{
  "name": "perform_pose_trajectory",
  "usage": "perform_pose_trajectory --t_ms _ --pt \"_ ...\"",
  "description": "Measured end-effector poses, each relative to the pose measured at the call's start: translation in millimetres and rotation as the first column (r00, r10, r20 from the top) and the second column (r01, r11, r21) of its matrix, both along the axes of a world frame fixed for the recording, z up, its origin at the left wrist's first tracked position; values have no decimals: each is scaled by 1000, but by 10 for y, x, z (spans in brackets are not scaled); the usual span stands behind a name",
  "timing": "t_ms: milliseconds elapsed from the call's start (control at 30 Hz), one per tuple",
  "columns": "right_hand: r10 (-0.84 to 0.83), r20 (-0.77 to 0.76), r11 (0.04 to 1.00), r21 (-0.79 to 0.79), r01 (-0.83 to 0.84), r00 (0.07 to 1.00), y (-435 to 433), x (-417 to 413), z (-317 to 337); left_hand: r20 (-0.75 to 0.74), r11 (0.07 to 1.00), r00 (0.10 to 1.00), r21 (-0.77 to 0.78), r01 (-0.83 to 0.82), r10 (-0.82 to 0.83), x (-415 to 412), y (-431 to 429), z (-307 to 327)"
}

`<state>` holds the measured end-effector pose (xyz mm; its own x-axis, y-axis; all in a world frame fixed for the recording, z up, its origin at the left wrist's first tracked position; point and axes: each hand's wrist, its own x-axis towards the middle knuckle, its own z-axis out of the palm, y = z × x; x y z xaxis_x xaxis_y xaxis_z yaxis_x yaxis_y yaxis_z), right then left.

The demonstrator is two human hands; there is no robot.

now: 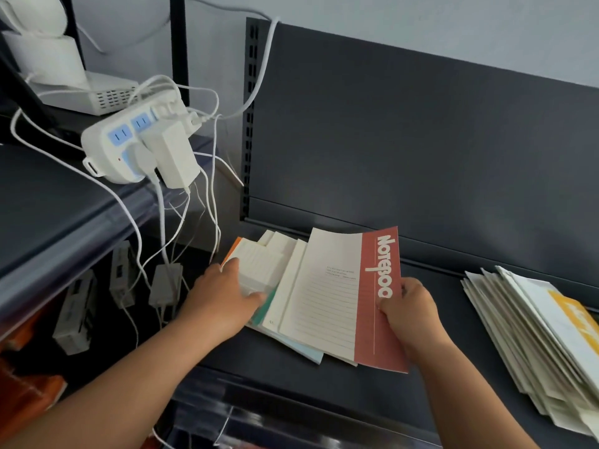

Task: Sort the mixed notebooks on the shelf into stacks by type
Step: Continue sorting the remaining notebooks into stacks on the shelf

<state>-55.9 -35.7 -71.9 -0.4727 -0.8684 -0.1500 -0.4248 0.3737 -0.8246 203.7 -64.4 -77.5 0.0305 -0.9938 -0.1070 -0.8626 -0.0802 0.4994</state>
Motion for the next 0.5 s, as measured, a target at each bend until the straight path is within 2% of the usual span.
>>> perform_pose_trajectory --t_ms 67,133,200,267,367,500 --pt "-6 43 1000 7 6 999 23 -3 -3 -82 1000 997 3 -15 15 -31 -2 42" --pt "-8 113 1000 4 7 994 47 16 -3 -252 999 967 12 -47 48 -43 -33 70" --pt "-6 184 1000 5 5 983 75 44 -8 -491 991 861 80 -107 132 -65 -73 87" --pt "-2 229 1000 8 0 973 97 64 -17 -649 970 722 200 -140 238 -103 -94 89" --pt "-3 252 1000 7 1 968 119 59 -21 -726 925 586 359 -126 361 -131 -118 48" --pt "11 273 1000 4 -13 962 145 36 -20 -736 921 583 386 -59 345 -172 -121 56"
